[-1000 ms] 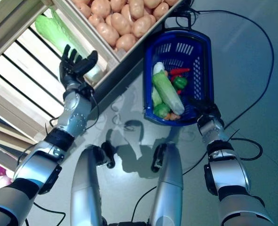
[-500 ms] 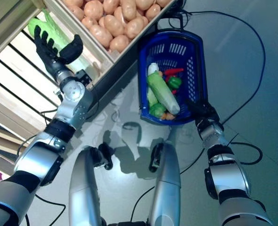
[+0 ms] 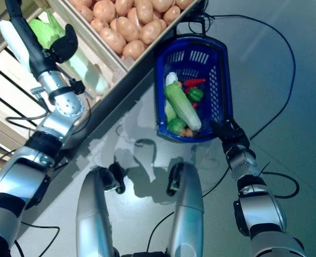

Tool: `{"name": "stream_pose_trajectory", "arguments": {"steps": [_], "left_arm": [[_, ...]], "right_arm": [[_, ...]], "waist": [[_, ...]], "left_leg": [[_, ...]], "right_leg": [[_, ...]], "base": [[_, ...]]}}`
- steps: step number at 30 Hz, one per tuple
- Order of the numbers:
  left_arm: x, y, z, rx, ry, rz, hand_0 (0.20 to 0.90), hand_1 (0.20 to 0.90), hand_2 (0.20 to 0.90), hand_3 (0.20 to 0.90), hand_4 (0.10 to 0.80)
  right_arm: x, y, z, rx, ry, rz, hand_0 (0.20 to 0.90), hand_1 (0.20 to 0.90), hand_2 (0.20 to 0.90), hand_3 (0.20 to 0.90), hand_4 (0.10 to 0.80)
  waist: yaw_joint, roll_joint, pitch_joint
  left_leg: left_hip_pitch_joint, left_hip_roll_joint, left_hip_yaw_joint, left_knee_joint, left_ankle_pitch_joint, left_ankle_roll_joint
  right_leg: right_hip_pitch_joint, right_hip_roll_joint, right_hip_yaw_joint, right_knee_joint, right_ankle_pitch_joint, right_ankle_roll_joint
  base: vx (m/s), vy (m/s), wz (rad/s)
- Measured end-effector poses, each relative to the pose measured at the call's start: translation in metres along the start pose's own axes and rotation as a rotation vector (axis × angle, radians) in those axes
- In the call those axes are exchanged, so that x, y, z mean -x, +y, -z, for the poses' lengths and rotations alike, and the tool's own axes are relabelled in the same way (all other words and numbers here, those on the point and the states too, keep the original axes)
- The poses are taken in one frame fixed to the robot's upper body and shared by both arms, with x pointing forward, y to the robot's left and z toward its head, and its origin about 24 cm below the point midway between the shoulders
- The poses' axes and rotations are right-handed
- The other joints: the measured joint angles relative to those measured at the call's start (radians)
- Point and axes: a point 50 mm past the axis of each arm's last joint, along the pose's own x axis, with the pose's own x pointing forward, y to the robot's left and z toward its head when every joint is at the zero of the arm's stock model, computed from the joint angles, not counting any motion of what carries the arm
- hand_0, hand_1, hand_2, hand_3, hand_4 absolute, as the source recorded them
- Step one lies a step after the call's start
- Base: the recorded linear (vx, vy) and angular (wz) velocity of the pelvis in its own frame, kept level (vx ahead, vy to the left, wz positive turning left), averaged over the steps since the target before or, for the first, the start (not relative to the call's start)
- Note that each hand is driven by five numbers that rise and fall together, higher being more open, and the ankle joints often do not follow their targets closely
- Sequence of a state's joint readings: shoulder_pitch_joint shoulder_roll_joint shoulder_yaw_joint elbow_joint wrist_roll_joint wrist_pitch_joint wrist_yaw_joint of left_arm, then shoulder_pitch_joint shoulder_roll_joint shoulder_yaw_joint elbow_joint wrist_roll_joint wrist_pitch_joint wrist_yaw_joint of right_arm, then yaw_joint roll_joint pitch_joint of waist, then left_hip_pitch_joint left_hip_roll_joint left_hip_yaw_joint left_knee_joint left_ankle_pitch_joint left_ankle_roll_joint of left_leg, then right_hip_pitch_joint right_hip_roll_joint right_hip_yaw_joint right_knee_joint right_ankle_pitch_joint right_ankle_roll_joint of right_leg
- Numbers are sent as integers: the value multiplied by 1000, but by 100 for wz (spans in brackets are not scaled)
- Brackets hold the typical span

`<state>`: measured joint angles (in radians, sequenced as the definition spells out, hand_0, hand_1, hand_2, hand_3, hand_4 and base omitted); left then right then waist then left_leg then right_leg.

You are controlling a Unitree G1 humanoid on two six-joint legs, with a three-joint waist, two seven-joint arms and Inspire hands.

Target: Put vegetables into the basket

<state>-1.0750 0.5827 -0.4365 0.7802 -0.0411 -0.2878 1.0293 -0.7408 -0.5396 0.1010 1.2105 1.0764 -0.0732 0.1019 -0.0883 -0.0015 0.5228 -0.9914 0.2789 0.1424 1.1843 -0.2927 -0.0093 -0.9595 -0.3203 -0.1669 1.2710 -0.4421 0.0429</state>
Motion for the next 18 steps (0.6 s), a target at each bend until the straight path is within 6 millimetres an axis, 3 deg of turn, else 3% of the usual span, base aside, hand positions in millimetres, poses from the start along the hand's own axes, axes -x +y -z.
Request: {"name": "stream_pose_trajectory", "arguments": {"steps": [10, 18], "left_arm": [[-18, 40, 28, -421, -205, 181, 900, 900, 900, 900, 800], [-8, 50, 53, -600, -205, 381, 900, 900, 900, 900, 800]], "right_arm": [[7, -18, 11, -18, 7, 12, 900, 900, 900, 900, 800], [8, -23, 2, -1, -11, 5, 900, 900, 900, 900, 800]], "waist": [[2, 2, 0], [4, 15, 1]], "left_leg": [[-2, -1, 7, -7, 0, -1], [-1, -1, 31, -14, -2, -3]], "right_leg": [[-10, -3, 4, 1, -6, -11], [-33, -8, 23, 6, -8, -13]], "base": [[-5, 27, 0], [-16, 83, -3]]}}
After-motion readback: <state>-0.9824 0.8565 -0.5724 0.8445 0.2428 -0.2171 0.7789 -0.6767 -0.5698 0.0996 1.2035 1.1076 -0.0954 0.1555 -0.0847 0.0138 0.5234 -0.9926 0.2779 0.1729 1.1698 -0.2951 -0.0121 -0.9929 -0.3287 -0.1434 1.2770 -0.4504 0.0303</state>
